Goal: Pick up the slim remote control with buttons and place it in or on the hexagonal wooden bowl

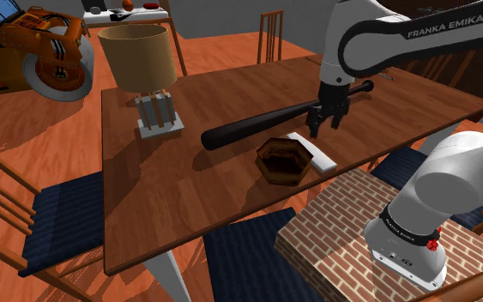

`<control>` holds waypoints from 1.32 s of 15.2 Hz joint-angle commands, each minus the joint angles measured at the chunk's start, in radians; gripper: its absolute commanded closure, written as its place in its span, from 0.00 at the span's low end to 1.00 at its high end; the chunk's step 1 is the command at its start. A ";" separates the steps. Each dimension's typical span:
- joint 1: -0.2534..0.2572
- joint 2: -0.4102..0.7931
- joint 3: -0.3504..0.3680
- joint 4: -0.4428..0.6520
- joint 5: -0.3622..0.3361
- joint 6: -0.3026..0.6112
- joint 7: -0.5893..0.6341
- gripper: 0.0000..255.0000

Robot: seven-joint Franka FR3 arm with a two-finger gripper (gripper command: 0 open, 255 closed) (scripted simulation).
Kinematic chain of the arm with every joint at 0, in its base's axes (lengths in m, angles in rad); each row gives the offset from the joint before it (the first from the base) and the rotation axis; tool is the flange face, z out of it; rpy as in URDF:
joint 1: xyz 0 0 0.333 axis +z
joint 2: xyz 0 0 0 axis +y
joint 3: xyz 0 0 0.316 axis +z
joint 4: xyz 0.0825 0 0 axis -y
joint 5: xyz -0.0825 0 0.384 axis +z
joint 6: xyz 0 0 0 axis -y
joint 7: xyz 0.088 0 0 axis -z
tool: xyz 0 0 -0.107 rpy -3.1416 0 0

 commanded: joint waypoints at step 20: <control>-0.038 0.244 0.023 -0.132 -0.006 0.458 0.050 0.00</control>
